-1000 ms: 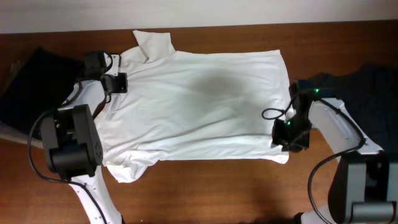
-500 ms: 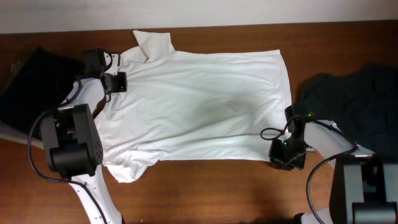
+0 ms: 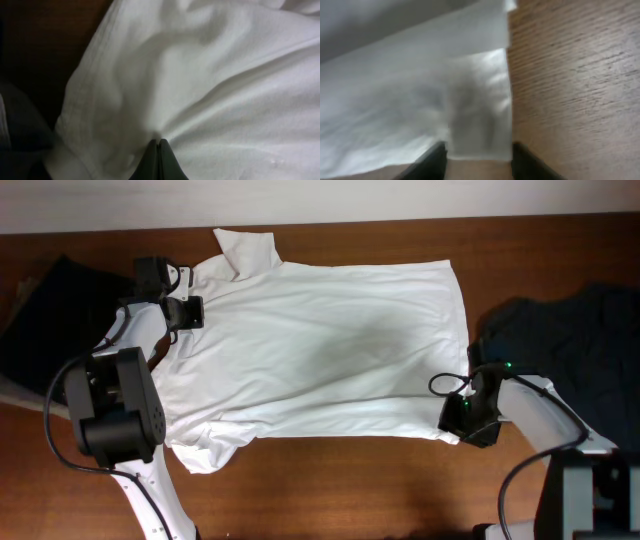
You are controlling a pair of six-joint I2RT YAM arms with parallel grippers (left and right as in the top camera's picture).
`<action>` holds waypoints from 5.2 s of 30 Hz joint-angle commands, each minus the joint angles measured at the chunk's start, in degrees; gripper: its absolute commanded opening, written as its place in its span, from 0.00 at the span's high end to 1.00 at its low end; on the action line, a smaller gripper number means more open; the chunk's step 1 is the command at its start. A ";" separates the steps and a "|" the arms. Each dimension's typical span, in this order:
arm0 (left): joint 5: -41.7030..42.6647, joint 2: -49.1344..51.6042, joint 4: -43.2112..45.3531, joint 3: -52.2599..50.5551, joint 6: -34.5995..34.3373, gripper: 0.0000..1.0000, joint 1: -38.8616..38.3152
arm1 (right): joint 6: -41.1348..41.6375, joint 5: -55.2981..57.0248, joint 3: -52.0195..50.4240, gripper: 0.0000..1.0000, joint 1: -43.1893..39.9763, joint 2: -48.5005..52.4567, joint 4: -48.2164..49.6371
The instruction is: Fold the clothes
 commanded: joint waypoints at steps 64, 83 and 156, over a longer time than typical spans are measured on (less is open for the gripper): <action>-4.42 -13.60 -23.17 -6.27 4.50 0.55 -10.19 | -12.94 -9.55 57.27 0.41 -6.14 13.25 -36.61; 0.96 -5.22 -10.29 -8.61 3.34 1.00 -3.76 | -8.61 -9.11 10.29 0.42 -5.07 13.22 -16.26; -3.65 -13.99 -51.12 -15.89 -8.07 0.85 9.25 | -9.20 2.45 31.82 0.55 -11.65 21.35 2.08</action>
